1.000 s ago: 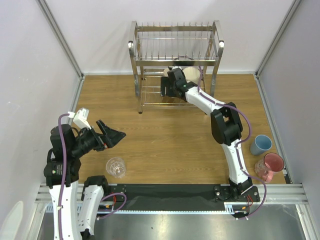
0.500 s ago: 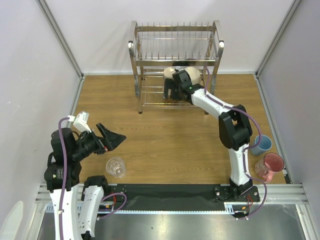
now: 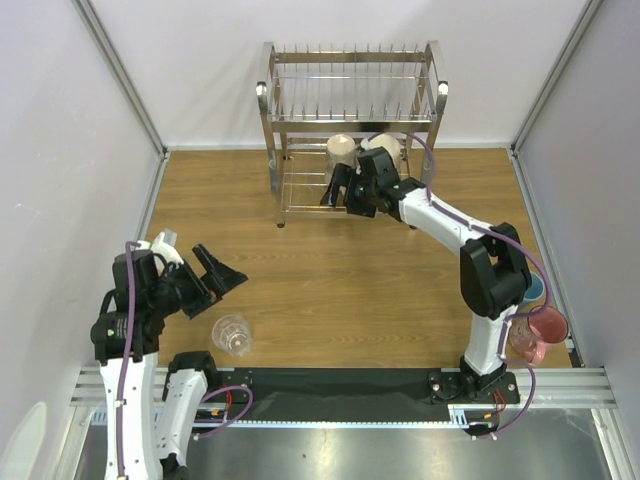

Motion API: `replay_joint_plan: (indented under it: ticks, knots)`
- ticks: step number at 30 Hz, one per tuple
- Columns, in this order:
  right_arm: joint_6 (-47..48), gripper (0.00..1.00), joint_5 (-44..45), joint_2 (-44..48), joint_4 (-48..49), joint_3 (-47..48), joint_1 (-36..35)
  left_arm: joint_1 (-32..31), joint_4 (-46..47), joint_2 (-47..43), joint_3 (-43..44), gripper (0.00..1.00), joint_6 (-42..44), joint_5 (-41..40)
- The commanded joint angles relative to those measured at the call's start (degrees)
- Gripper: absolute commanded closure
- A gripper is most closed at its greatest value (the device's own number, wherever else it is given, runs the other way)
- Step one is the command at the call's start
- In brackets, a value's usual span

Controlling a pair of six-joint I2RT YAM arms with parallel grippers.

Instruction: Load the cups into the dish rack

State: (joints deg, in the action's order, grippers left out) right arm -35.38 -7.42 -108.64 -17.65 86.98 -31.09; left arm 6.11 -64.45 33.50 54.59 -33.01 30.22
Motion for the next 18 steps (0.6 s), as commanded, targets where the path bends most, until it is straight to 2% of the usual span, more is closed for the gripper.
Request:
replay_joint_plan:
  ticks: [1,5,6,9,16,17,18]
  knots:
    - [-3.90,0.11,-7.86,4.75,1.57,-1.02,-0.02,-0.31,-1.30,-0.54,2.89,0.00,-5.48,-4.02]
    - [-6.98,0.12,-11.12,8.88,0.77,-5.41,-0.28,-0.40,-7.25,1.30,4.56,0.03,-5.04,-9.03]
    - [-7.77,0.13,-13.47,10.80,1.30,-9.07,-0.55,-0.31,-9.01,1.57,4.91,0.04,-4.69,-10.95]
    - [-7.52,0.14,-17.45,15.02,2.27,-13.31,-0.99,-0.31,-9.38,0.52,4.30,0.05,-5.21,-12.20]
    - [-6.28,0.14,-17.28,29.43,-0.28,-27.01,-3.71,-0.48,-13.16,1.83,0.79,0.07,-3.29,-18.52]
    - [-7.33,0.14,-17.02,31.19,-0.37,-28.43,-4.32,-0.48,-13.42,2.45,0.26,0.09,-3.20,-19.66]
    - [-7.51,0.15,-16.67,34.78,-0.37,-29.58,-4.85,-0.66,-13.43,3.15,-0.27,0.15,-3.02,-21.93]
